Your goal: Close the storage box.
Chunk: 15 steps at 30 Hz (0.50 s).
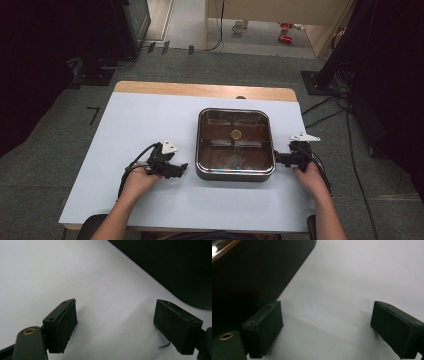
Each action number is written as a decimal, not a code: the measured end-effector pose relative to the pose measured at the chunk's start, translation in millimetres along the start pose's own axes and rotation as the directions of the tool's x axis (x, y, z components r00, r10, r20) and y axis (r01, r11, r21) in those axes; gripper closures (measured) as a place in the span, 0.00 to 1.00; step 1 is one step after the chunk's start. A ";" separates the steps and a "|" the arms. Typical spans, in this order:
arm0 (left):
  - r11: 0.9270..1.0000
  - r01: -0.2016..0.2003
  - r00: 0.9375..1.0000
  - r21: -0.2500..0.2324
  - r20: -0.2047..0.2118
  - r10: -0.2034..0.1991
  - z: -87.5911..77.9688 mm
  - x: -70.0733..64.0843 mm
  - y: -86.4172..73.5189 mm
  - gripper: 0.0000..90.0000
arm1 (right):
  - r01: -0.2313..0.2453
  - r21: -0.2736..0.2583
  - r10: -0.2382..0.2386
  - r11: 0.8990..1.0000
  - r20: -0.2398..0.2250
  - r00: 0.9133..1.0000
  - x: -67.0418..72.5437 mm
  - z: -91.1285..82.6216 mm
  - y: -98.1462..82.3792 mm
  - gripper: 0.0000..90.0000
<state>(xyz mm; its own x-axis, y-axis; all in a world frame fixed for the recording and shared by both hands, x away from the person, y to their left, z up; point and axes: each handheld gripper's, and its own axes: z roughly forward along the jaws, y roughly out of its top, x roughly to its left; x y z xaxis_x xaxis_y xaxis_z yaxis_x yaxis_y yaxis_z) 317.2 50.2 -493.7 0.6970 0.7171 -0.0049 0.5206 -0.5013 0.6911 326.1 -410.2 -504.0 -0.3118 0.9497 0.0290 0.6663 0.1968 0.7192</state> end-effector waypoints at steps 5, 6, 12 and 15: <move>0.999 0.000 1.000 -0.039 0.002 0.000 -0.1 0.2 -5.4 0.20 | 0.001 0.001 -0.001 1.000 0.001 1.000 0.0 -0.1 0.0 0.11; 0.999 0.000 1.000 -0.039 0.002 0.000 -0.1 0.2 -5.4 0.20 | 0.001 0.001 -0.001 1.000 0.001 1.000 0.0 -0.1 0.0 0.11; 0.998 -0.003 1.000 -0.056 -0.003 0.003 -0.1 -0.2 -7.8 0.20 | 0.000 0.001 0.000 1.000 0.000 1.000 0.0 -0.1 0.0 0.11; 0.999 0.005 1.000 -0.053 -0.021 -0.006 0.1 -1.2 -7.7 0.18 | 0.000 0.001 0.000 1.000 0.000 1.000 0.0 -0.1 0.0 0.11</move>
<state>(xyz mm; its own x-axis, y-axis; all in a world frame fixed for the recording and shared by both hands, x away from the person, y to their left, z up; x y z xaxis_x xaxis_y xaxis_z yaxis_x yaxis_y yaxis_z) 312.4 53.2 -499.1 0.6830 0.7304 0.0060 0.4976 -0.4712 0.7282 326.1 -410.2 -503.9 -0.3118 0.9497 0.0287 0.6670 0.1973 0.7185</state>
